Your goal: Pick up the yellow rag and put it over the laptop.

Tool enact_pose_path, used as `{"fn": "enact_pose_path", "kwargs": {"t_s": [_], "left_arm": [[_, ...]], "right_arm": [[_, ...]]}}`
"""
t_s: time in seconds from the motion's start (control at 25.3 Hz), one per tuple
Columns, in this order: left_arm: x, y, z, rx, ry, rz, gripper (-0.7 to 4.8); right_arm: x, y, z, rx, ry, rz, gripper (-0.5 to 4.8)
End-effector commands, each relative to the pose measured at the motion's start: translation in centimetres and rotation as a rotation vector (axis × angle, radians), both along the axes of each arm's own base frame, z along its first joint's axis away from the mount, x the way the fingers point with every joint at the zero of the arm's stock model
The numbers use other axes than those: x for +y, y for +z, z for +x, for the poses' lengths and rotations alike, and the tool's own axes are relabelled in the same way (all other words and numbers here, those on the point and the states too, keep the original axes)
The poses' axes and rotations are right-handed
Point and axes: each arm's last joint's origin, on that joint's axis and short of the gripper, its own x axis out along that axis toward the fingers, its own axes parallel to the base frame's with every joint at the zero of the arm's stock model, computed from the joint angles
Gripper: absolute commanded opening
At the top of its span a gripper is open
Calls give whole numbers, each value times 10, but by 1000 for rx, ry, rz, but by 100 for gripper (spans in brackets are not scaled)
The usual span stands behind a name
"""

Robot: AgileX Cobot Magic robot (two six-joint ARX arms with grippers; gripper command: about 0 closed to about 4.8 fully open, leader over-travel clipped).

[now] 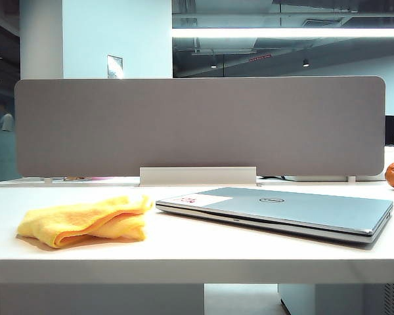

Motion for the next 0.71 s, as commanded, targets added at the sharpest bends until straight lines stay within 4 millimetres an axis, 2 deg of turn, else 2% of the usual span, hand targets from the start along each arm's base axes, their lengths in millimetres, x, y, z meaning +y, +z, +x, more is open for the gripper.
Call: {"fn": "enact_pose_path", "kwargs": {"t_s": [0.04, 0.71], "left_arm": [[0, 1, 0, -8, 0, -2, -6], [0, 2, 0, -14, 0, -2, -6]], "right_arm": [[0, -1, 0, -8, -1, 0, -1], [0, -1, 0, -10, 1, 26, -1]]}}
